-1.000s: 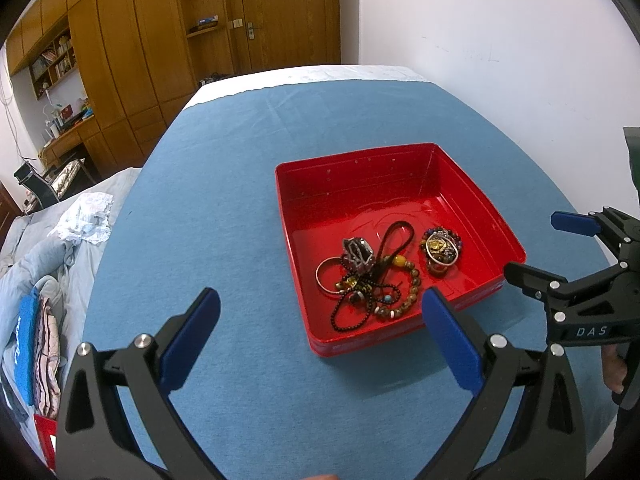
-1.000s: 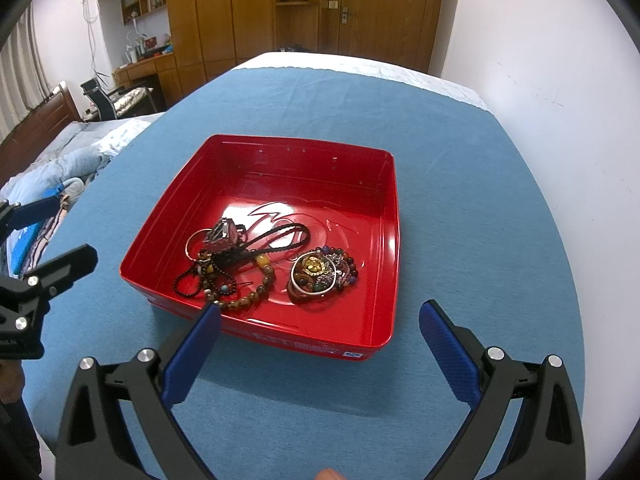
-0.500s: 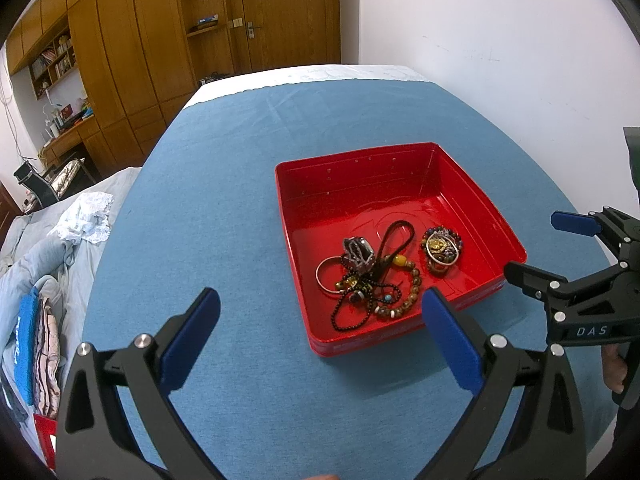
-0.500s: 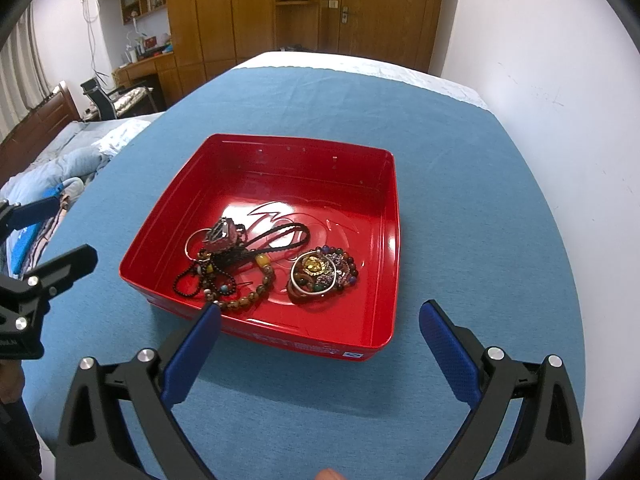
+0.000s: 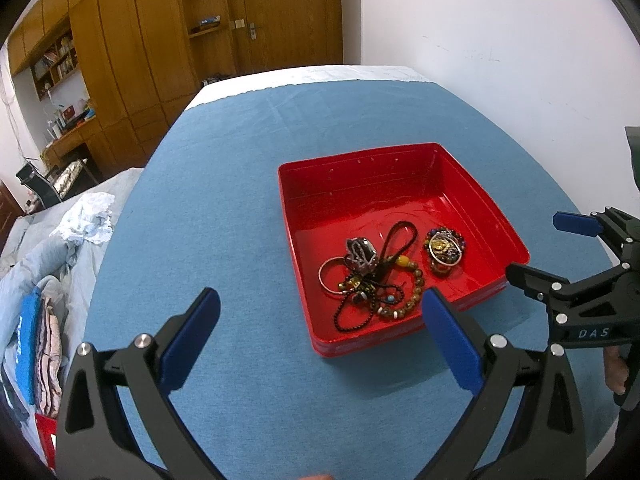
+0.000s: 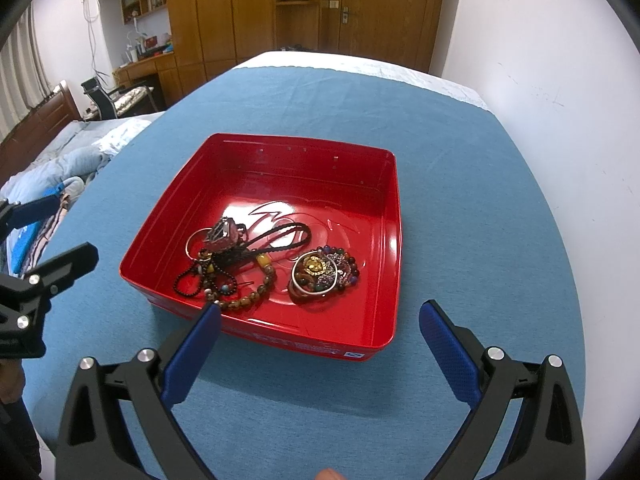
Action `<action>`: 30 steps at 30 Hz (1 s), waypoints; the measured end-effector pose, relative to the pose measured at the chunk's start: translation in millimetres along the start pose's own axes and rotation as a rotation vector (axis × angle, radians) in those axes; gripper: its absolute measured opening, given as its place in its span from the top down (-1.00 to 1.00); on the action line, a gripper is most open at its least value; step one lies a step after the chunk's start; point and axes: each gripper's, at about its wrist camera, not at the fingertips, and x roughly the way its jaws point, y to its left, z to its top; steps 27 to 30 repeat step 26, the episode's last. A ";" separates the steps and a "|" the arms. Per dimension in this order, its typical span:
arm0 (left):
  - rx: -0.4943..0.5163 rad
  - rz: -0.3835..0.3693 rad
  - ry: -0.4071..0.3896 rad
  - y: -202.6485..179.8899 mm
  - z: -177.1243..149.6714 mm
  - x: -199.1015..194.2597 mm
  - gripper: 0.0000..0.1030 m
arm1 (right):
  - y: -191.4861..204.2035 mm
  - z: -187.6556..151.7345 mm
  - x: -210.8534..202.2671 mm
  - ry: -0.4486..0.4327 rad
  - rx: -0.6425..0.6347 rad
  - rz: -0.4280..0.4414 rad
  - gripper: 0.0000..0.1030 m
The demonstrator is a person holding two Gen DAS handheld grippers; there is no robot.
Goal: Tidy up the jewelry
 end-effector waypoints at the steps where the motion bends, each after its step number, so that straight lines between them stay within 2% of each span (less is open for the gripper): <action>1: 0.006 0.007 -0.008 -1.0 -0.6 -1.0 -0.93 | -0.9 0.2 -0.4 0.001 0.002 0.000 -0.93; 19: 0.019 0.013 -0.018 -5.1 -2.6 -0.8 -0.90 | -1.3 0.6 -0.6 -0.003 0.002 0.001 -0.93; 30: -0.007 0.004 -0.001 0.7 -1.8 1.2 -0.90 | -0.2 0.1 1.0 -0.001 0.002 0.002 -0.93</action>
